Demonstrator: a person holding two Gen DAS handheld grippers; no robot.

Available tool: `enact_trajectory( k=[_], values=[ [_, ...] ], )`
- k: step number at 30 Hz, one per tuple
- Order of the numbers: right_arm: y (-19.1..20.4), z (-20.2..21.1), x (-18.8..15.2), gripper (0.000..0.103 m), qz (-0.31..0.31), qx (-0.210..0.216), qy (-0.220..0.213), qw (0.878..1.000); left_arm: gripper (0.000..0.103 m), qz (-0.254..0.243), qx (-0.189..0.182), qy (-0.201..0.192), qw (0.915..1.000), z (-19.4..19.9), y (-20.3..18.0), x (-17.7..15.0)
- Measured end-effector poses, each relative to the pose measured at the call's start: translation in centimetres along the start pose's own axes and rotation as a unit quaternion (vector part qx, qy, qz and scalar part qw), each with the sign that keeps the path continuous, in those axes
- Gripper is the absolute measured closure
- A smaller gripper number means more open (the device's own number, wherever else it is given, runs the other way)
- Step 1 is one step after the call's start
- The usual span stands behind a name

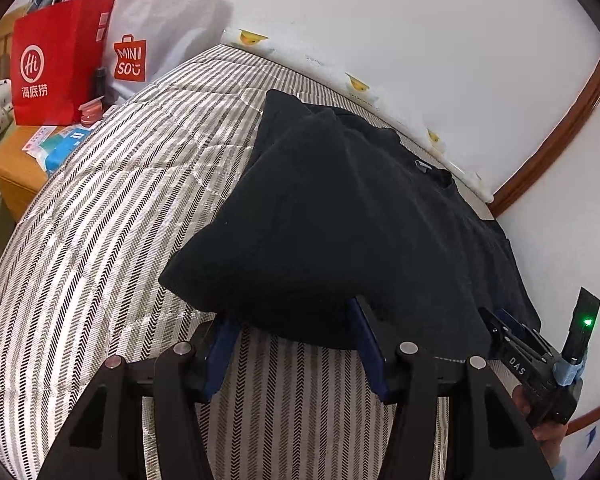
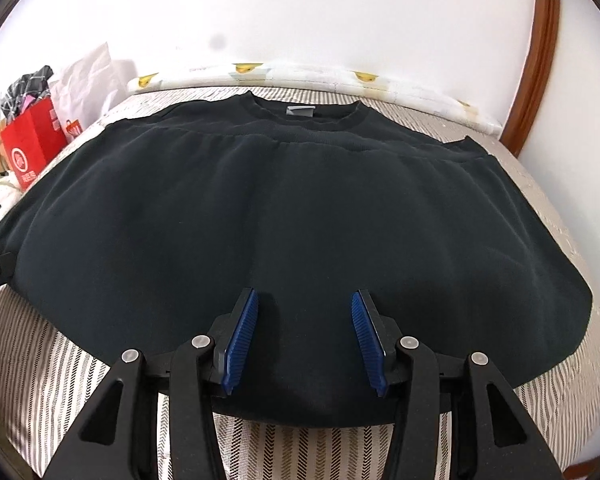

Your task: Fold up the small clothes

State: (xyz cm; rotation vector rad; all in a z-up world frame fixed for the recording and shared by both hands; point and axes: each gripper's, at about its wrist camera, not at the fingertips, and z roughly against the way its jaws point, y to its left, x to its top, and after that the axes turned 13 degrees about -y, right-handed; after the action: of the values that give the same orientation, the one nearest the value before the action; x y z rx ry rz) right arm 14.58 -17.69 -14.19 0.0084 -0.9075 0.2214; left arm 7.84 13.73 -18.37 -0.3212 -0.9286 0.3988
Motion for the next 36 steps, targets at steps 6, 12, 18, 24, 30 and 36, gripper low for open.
enact_trajectory(
  k=[6, 12, 18, 24, 30, 36],
  values=[
    [0.1, -0.2, 0.4, 0.055, 0.007, -0.006, 0.012, 1.000, 0.051, 0.012, -0.015, -0.001, 0.9998, 0.0, 0.5, 0.1],
    [0.3, -0.3, 0.3, 0.055, 0.011, -0.013, 0.013, 1.000, 0.050, 0.009, -0.034, 0.014, 0.9993, -0.1, 0.9, 0.3],
    [0.3, -0.1, 0.4, 0.055, 0.011, -0.015, 0.018, 1.000, 0.051, 0.032, -0.045, 0.014, 0.9984, 0.0, 1.4, 0.4],
    [-0.1, 1.3, -0.1, 0.055, 0.019, -0.004, 0.014, 1.000, 0.051, 0.062, -0.050, -0.001, 0.9968, -0.3, 1.8, 0.4],
    [-2.1, 4.2, -1.0, 0.054, 0.025, 0.023, 0.006, 0.999, 0.073, 0.042, -0.004, 0.003, 0.9991, -0.9, 0.5, 0.9],
    [-8.4, 6.8, -1.7, 0.054, -0.063, 0.002, -0.006, 0.998, 0.088, 0.008, 0.015, -0.040, 0.9991, 1.0, -2.6, 2.7]
  ],
)
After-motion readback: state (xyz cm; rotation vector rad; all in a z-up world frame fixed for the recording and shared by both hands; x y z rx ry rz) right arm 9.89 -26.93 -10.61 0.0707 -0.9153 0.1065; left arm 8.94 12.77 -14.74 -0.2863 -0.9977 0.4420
